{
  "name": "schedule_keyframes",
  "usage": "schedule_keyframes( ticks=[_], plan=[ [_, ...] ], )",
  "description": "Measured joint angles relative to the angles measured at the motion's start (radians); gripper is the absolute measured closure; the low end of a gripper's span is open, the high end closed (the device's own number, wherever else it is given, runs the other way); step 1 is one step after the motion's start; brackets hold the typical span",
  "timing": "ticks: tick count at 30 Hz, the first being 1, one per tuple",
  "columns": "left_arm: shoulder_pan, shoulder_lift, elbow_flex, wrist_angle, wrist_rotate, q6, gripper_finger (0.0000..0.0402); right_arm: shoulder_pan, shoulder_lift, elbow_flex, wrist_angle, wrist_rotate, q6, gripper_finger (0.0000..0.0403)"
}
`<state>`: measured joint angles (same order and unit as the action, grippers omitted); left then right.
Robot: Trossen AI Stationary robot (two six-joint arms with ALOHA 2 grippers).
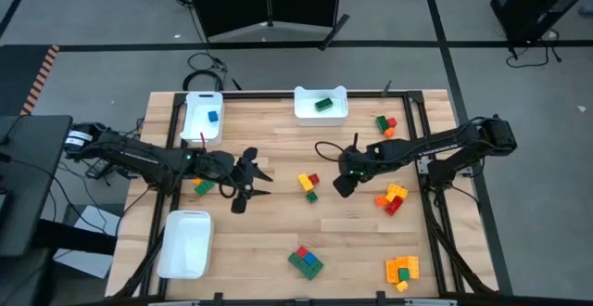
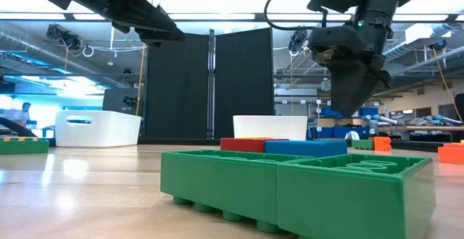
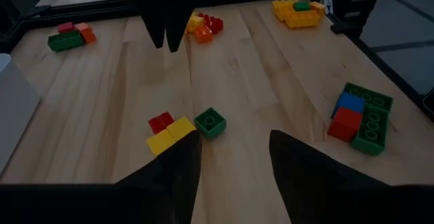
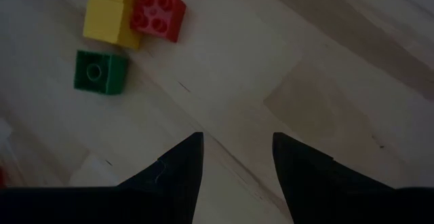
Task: Sort blocks by size
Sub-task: Put the orange 4 stud game piece into the bottom white bin
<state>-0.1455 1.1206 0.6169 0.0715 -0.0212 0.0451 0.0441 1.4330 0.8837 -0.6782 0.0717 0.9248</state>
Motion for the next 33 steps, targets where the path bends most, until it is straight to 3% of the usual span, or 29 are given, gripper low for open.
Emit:
schedule_keyframes(
  ticks=[14, 26, 33],
  plan=[
    [0.001, 0.0, 0.0, -0.012, 0.0, 0.082, 0.01, 0.0, 0.0, 0.0, 0.004, 0.003, 0.05, 0.0215],
    [0.001, 0.0, 0.0, -0.012, 0.0, 0.08, 0.0092, 0.0, 0.0, 0.002, -0.011, 0.003, 0.061, 0.0215],
    [0.001, 0.0, 0.0, -0.018, 0.0, 0.08, 0.0092, 0.0, 0.0, 0.077, -0.307, 0.01, 0.151, 0.0229]
  ],
)
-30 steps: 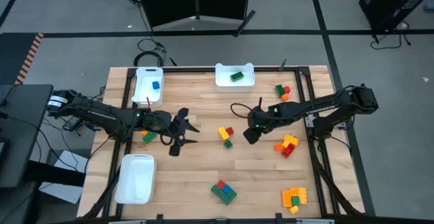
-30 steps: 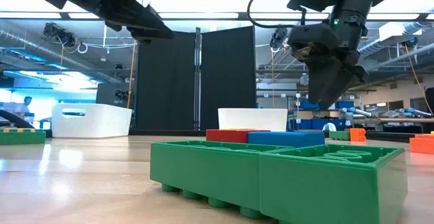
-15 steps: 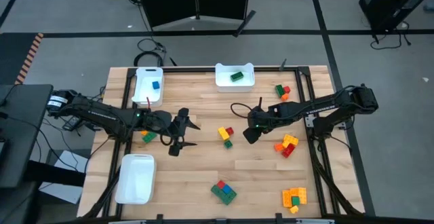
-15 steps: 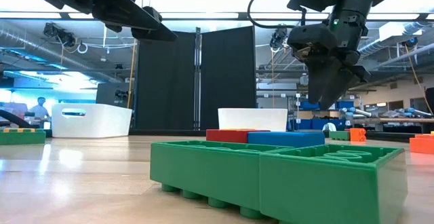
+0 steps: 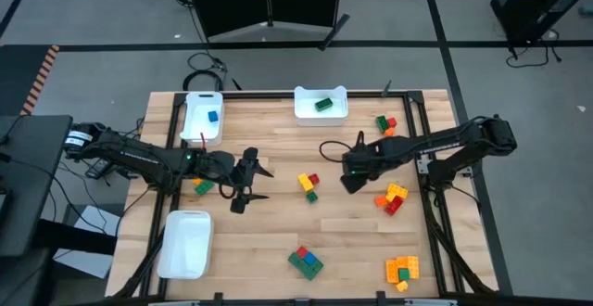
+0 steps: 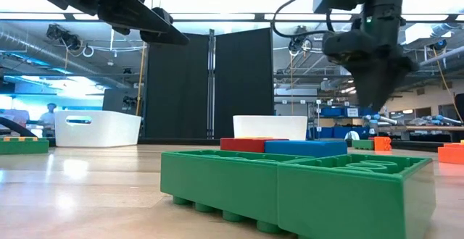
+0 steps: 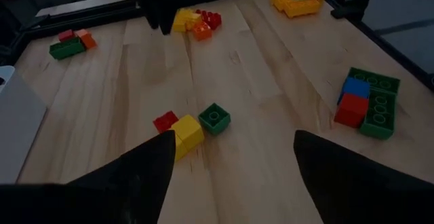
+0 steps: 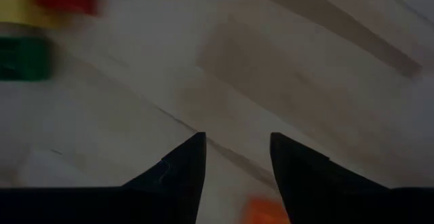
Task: Sort blocks by size
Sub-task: Put the orange 4 stud game piece into the bottom white bin
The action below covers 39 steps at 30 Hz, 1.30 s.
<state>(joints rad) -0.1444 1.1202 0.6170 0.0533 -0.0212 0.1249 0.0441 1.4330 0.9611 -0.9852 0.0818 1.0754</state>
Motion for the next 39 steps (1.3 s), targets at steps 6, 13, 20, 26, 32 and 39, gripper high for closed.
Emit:
schedule_keyframes(
  ticks=[6, 13, 20, 26, 32, 39],
  plan=[
    [0.0, 0.0, 0.0, -0.001, 0.02, 0.0, 0.0092, 0.007, 0.0, 0.016, -0.081, -0.044, 0.017, 0.0233],
    [0.0, 0.0, 0.0, -0.005, 0.046, -0.005, 0.0092, 0.049, 0.0, 0.016, -0.082, -0.061, -0.032, 0.0233],
    [0.0, 0.0, 0.0, 0.001, 0.05, -0.03, 0.0092, 0.07, 0.0, 0.017, -0.079, -0.061, -0.057, 0.0231],
    [0.0, 0.0, 0.0, 0.001, 0.05, -0.032, 0.0092, 0.081, 0.0, 0.017, -0.079, -0.06, -0.056, 0.0208],
    [0.0, 0.0, 0.0, 0.0, 0.059, -0.032, 0.0092, 0.104, 0.0, 0.017, -0.079, -0.058, -0.062, 0.0138],
    [0.0, 0.0, 0.0, -0.003, 0.059, -0.045, 0.0092, 0.159, 0.0, 0.016, -0.095, -0.06, -0.085, 0.0087]
  ],
)
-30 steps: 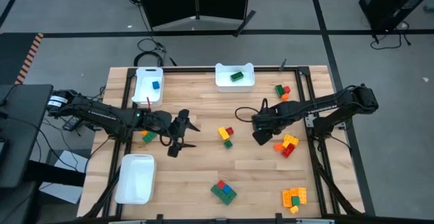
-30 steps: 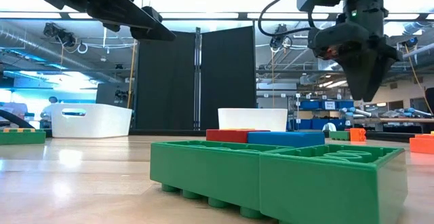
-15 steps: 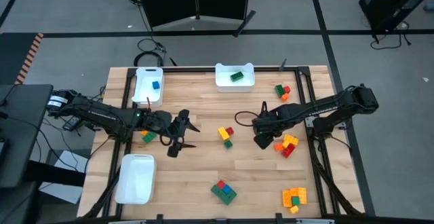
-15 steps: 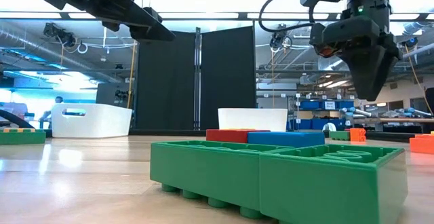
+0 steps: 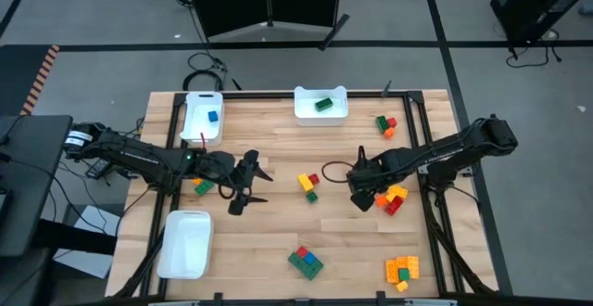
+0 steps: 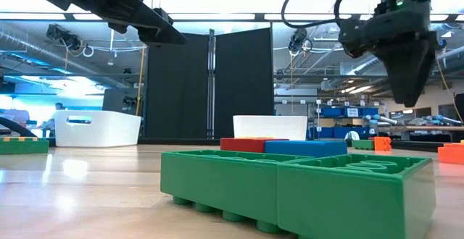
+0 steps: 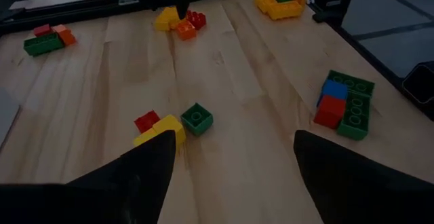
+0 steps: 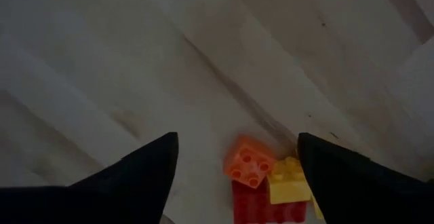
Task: Sort blocks by size
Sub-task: Put the orange 4 stud game piece into the bottom white bin
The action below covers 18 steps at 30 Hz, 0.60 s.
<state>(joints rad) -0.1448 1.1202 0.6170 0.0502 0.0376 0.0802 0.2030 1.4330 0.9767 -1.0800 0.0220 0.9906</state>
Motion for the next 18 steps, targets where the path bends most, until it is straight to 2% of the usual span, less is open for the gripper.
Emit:
schedule_keyframes(
  ticks=[8, 15, 18],
  plan=[
    [0.0, 0.0, 0.0, 0.0, -0.001, -0.034, 0.0092, 0.075, 0.006, -0.065, 0.051, -0.023, -0.232, 0.0089],
    [0.0, 0.0, 0.0, 0.006, -0.031, -0.07, 0.0092, 0.074, 0.018, -0.135, 0.093, -0.028, -0.3, 0.0121],
    [0.0, 0.0, 0.0, 0.007, -0.04, -0.071, 0.0092, 0.071, 0.027, -0.176, 0.138, -0.074, -0.31, 0.0133]
  ],
)
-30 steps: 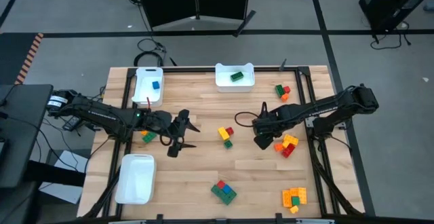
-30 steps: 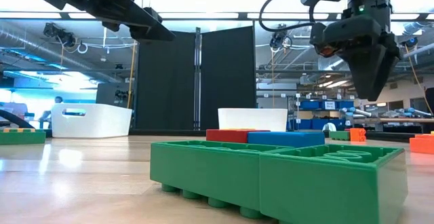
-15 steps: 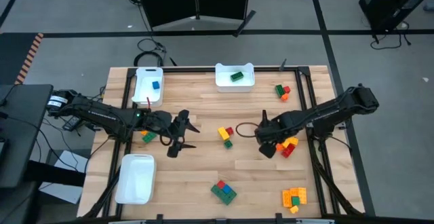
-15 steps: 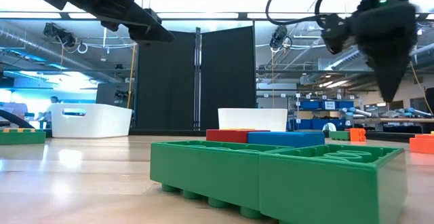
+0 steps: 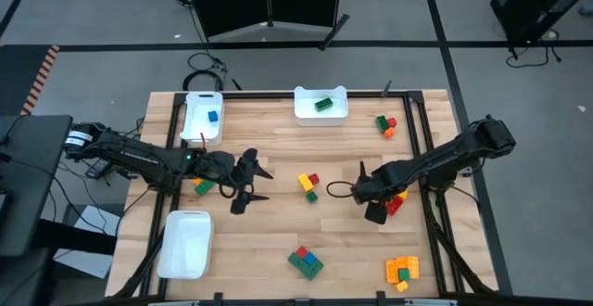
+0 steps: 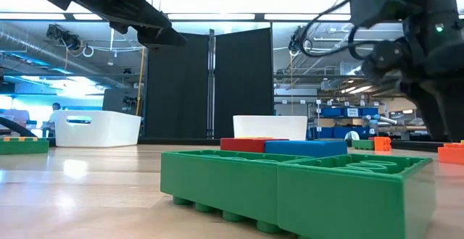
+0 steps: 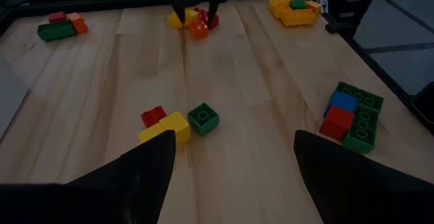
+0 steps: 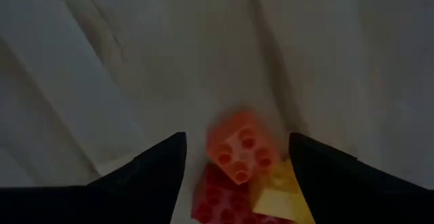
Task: Sort blocks by size
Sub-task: Put the orange 4 stud game piece into the bottom white bin
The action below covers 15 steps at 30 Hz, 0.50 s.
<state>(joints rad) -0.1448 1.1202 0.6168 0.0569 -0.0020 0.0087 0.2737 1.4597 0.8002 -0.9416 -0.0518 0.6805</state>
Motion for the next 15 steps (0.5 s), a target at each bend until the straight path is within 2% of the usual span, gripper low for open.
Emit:
schedule_keyframes(
  ticks=[7, 15],
  plan=[
    [0.0, 0.0, 0.0, 0.002, -0.026, -0.041, 0.0092, 0.002, 0.053, -0.062, 0.039, -0.015, -0.004, 0.0147],
    [0.0, 0.0, 0.0, 0.004, -0.026, -0.044, 0.0092, 0.002, 0.119, -0.061, 0.063, -0.024, -0.011, 0.0169]
  ],
)
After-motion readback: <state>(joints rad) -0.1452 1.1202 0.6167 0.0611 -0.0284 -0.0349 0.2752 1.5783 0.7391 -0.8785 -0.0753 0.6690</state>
